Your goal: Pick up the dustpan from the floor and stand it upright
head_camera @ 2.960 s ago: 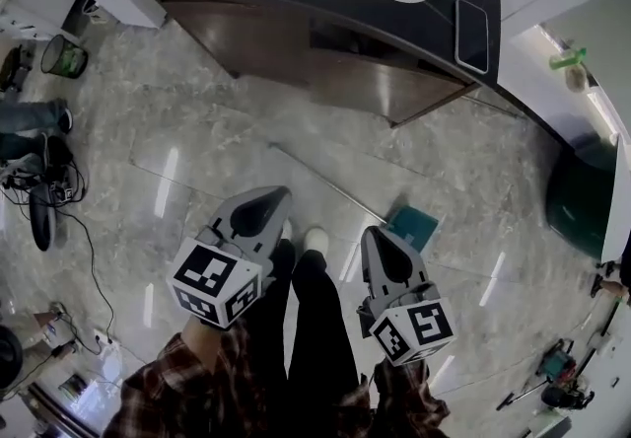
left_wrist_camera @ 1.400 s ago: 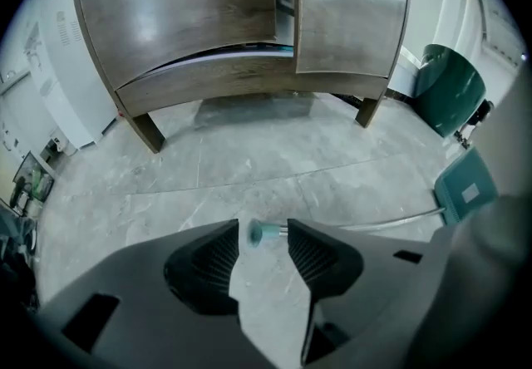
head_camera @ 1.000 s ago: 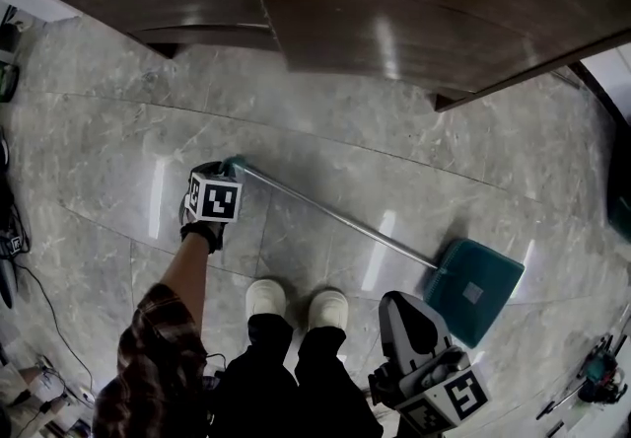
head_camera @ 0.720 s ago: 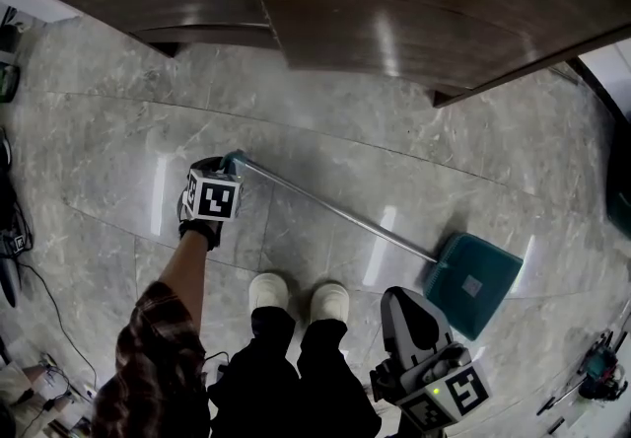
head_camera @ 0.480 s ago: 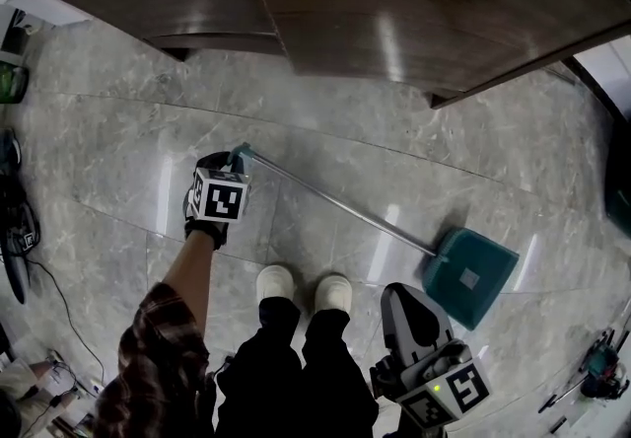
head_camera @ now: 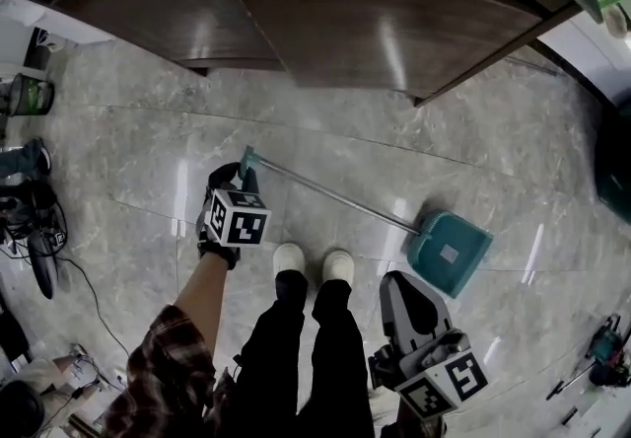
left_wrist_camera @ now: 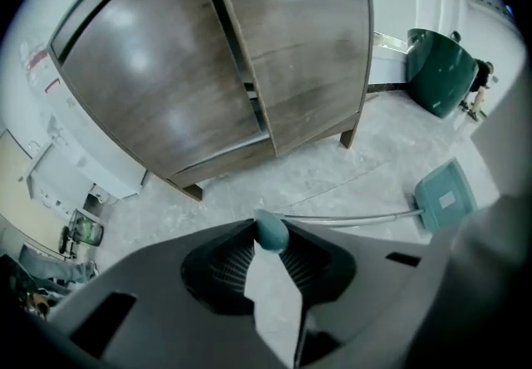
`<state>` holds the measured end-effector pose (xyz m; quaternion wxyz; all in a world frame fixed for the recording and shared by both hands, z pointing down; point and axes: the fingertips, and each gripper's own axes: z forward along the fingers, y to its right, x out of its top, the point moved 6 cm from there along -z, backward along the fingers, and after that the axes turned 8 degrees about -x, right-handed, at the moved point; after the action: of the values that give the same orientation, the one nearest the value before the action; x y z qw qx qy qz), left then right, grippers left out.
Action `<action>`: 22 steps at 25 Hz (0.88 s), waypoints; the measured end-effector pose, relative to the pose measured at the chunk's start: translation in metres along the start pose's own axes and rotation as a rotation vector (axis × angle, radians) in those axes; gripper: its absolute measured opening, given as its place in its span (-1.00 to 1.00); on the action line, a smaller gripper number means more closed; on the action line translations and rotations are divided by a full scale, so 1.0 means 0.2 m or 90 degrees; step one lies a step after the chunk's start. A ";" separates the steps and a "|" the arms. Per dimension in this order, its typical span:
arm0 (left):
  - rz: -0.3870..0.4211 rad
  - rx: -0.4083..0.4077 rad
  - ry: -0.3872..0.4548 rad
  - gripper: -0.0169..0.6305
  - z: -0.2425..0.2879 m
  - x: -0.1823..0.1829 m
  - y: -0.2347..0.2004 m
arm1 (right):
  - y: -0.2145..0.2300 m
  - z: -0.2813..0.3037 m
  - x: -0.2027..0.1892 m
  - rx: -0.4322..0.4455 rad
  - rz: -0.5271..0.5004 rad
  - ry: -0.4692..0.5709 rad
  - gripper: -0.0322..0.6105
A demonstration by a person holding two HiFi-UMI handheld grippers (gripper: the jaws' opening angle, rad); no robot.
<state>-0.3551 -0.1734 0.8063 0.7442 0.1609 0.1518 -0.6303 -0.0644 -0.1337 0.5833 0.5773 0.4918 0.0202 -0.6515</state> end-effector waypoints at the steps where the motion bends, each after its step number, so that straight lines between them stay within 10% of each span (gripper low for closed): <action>1: 0.010 0.011 0.003 -0.68 -0.09 0.03 0.02 | -0.04 -0.04 0.06 0.002 0.009 0.010 -0.87; 22: 0.167 0.225 0.113 -0.64 -1.24 0.52 0.99 | -0.03 -1.03 0.84 0.104 -0.159 0.053 -0.86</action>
<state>-0.1494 -0.1286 0.5484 0.7638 0.3618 0.0813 -0.5283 0.0840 -0.1318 0.3626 0.4482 0.5574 0.0520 -0.6969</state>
